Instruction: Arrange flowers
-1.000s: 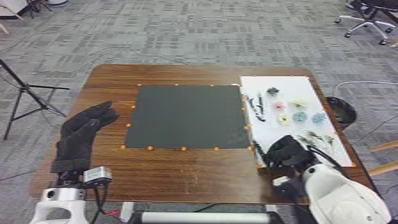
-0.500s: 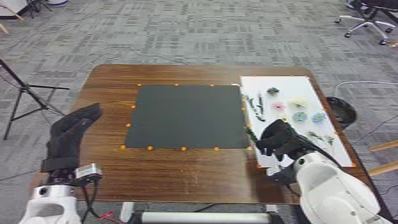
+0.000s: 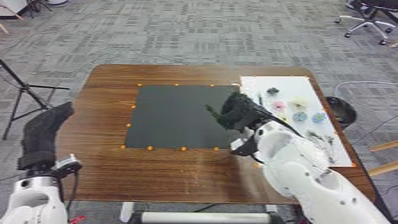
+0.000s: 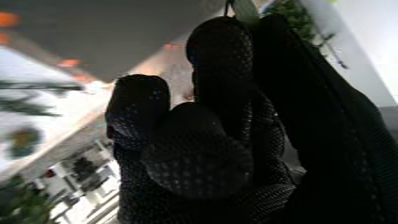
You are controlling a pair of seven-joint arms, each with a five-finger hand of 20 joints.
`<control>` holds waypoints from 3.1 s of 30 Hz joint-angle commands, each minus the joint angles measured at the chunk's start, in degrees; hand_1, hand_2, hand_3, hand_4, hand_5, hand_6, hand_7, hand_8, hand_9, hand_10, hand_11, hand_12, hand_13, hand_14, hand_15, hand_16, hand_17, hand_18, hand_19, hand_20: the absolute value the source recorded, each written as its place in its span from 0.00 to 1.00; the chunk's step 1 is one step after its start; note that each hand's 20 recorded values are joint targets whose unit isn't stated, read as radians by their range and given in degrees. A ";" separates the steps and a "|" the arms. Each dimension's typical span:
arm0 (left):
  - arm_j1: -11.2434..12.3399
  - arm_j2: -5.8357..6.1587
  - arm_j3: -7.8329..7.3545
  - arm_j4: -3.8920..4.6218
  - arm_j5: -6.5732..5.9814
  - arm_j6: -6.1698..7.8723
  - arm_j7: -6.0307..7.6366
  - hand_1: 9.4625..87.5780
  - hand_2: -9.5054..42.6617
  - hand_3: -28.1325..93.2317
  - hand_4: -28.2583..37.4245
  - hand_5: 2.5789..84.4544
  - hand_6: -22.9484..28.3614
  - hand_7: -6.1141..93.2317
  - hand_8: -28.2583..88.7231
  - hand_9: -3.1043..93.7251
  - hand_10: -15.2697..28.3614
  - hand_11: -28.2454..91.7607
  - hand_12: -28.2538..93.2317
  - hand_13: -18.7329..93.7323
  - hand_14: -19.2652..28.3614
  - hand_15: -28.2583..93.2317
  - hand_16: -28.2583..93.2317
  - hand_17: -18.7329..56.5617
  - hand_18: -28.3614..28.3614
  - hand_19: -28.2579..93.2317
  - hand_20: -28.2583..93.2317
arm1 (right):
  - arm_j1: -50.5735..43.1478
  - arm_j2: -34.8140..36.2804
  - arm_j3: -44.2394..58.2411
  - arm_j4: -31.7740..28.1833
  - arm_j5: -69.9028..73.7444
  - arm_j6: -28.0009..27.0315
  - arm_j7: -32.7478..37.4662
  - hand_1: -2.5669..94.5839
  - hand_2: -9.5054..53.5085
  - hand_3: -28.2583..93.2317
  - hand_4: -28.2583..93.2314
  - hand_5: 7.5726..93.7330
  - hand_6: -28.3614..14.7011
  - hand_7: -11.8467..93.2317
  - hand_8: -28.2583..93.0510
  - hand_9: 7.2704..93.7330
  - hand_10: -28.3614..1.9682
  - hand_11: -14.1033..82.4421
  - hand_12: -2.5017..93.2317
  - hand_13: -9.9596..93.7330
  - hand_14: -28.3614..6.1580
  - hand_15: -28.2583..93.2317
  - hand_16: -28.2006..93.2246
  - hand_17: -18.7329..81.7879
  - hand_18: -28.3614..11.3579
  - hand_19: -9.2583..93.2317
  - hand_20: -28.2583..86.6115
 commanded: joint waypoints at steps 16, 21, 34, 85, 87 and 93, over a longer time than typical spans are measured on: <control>-9.41 3.85 5.98 6.63 -2.88 -0.96 -0.63 0.14 0.28 0.83 0.00 0.61 0.50 0.21 0.18 0.54 0.66 0.40 0.34 0.50 0.72 0.32 0.26 0.34 0.70 0.31 0.38 | 20.23 -19.72 -13.94 25.32 -8.67 -0.69 2.64 0.61 0.00 0.68 0.28 0.80 0.61 0.42 0.45 1.00 0.58 0.51 0.31 1.00 0.89 0.75 0.40 0.87 0.43 0.76 0.60; -12.08 5.44 7.45 7.72 -3.06 -1.47 -1.49 0.14 0.28 0.83 0.00 0.61 0.50 0.21 0.18 0.54 0.66 0.40 0.35 0.50 0.72 0.32 0.26 0.34 0.70 0.31 0.39 | 22.48 -19.69 -17.60 26.23 -4.07 2.15 7.50 0.61 0.00 0.68 0.28 0.80 0.61 0.42 0.45 1.00 0.59 0.51 0.30 1.00 0.89 0.75 0.40 0.87 0.43 0.77 0.60; -13.44 5.54 8.69 8.28 -2.82 -2.76 -1.63 0.14 0.27 0.83 0.00 0.61 0.50 0.21 0.18 0.54 0.66 0.40 0.35 0.50 0.72 0.32 0.26 0.33 0.71 0.32 0.39 | 21.99 -20.31 -22.03 26.80 9.99 8.83 10.50 0.61 0.00 0.68 0.28 0.80 0.60 0.43 0.44 1.00 0.57 0.51 0.29 1.00 0.89 0.75 0.40 0.87 0.43 0.77 0.60; -16.30 5.94 11.61 8.52 -2.98 -3.36 -0.71 0.16 0.25 0.83 0.00 0.60 0.51 0.21 0.18 0.53 0.66 0.40 0.35 0.49 0.71 0.32 0.27 0.32 0.72 0.32 0.39 | 23.61 -26.34 -23.87 31.27 18.48 13.16 12.11 0.64 0.00 0.66 0.24 0.79 0.58 0.43 0.41 1.00 0.58 0.45 0.23 1.00 0.87 0.73 0.40 0.87 0.43 0.74 0.61; -16.33 5.83 11.75 8.49 -2.95 -3.50 -0.88 0.16 0.25 0.83 0.00 0.60 0.51 0.21 0.18 0.53 0.66 0.40 0.35 0.49 0.72 0.32 0.27 0.32 0.72 0.32 0.39 | 23.06 -26.57 -23.24 31.29 19.25 12.39 12.89 0.64 0.00 0.66 0.24 0.79 0.58 0.43 0.41 1.00 0.57 0.43 0.23 1.00 0.87 0.73 0.40 0.87 0.43 0.74 0.61; -15.48 5.73 11.13 7.93 -3.06 -3.23 -0.89 0.16 0.24 0.83 0.01 0.60 0.51 0.21 0.18 0.53 0.66 0.40 0.35 0.49 0.72 0.32 0.27 0.32 0.72 0.32 0.39 | 21.91 -26.59 -22.46 31.07 21.26 9.53 14.23 0.65 0.00 0.65 0.23 0.79 0.58 0.43 0.41 1.00 0.56 0.41 0.23 1.00 0.87 0.73 0.39 0.87 0.43 0.74 0.61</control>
